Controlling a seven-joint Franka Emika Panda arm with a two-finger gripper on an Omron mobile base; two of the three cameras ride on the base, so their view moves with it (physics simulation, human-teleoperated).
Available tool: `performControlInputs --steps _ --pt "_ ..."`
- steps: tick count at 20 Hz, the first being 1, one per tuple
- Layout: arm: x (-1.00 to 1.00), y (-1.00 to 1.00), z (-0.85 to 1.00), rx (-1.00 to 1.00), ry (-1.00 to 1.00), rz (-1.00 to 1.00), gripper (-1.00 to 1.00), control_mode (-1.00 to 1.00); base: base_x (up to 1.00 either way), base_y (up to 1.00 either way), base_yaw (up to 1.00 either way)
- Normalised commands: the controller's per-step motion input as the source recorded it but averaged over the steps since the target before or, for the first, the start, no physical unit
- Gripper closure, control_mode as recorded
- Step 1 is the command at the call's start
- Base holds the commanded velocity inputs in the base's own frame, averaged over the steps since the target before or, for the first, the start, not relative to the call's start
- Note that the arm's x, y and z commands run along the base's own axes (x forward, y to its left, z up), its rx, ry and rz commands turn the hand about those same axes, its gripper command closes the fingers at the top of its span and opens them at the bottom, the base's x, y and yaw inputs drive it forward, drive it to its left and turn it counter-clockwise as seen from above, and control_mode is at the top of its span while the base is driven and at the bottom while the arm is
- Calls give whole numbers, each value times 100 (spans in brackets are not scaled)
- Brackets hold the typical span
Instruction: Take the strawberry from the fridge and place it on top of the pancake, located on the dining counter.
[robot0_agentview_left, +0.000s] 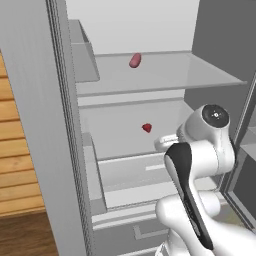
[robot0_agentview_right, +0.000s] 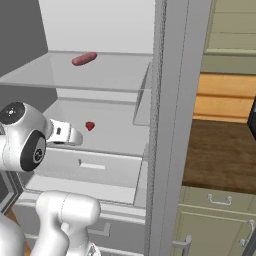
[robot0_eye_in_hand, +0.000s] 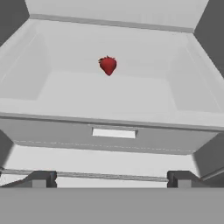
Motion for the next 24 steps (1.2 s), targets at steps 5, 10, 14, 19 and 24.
performControlInputs --steps 5,10,14,19,24 --pt "47 16 8 0 -26 0 -100 -100 0 0 0" --pt "41 0 0 8 -3 0 -100 -100 0 0 0" --pt "56 -1 -4 4 2 0 -100 -100 0 0 0" --pt "77 0 -24 0 11 0 -100 -100 0 0 0" --pt "67 0 -25 0 1 -1 -100 -100 0 0 0"
